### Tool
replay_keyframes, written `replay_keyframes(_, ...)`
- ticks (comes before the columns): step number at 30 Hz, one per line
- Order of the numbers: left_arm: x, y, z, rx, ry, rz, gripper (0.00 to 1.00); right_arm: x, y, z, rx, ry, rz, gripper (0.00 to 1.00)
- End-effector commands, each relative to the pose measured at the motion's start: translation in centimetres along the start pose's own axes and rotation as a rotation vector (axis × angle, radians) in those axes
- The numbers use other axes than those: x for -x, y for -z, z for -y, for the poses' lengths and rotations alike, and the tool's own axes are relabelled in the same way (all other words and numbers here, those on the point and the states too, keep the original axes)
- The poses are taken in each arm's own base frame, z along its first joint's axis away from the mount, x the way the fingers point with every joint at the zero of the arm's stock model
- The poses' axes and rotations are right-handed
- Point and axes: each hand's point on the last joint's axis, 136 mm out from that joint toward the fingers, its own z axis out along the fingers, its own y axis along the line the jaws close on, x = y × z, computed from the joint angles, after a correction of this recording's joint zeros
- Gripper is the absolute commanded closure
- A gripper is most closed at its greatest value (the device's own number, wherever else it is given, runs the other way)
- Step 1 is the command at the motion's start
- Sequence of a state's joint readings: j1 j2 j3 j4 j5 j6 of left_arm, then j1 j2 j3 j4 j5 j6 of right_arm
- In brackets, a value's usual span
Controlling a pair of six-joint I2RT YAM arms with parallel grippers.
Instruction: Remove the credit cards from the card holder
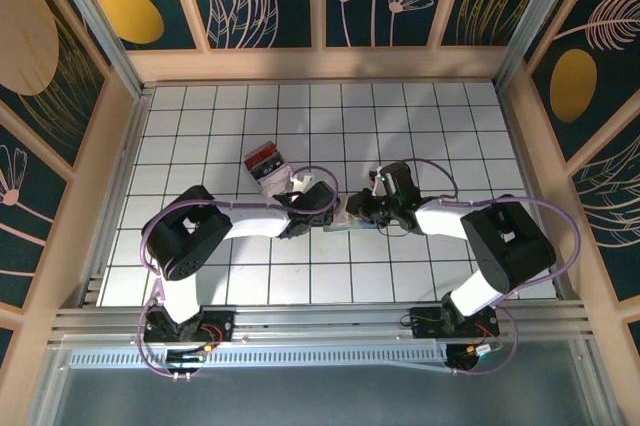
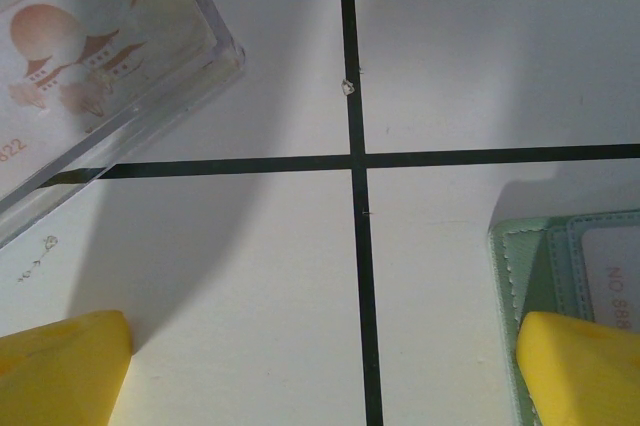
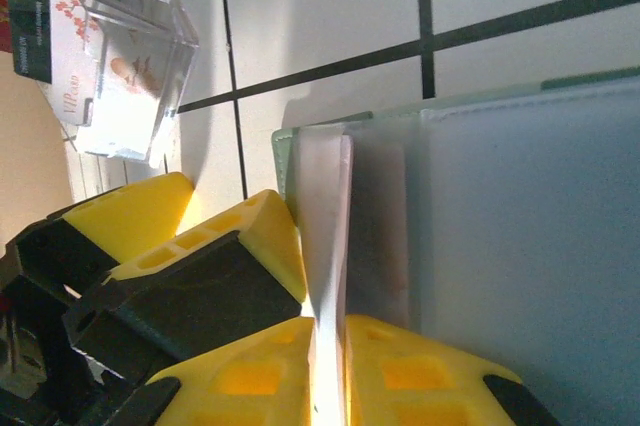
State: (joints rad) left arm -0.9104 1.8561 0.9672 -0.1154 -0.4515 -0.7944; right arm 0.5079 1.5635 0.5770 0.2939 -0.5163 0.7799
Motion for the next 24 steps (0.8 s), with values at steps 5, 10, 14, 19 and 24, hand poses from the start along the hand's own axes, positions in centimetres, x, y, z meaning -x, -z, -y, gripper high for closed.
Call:
replay_keyframes(5,-4.7,-1.4,-2.1,0.058,-0.071,-0.16,0.01,0.2,-0.3,-0.8,0.059,0.004,0.0,0.84)
replay_keyframes(10,-4.7,-1.4,-2.4,0.071,-0.069,-0.158,0.01,0.5,0.1,-0.5,0.057,-0.003,0.013,0.91)
replay_keyframes(14,-4.8,-1.4,-2.7,0.083,-0.071,-0.158,0.01,0.7,0.7,-0.1,0.051,-0.012,0.026,0.91)
replay_keyframes(19,-4.8,-1.4,-3.0,0.1,-0.076,-0.158,0.01,1.0,1.3,0.2,0.055,-0.02,0.038,0.91)
replay_keyframes(24,-4.8,-1.4,-3.0,0.102,-0.077,-0.158,0.01,1.0,1.7,0.4,0.061,-0.025,0.043,0.91)
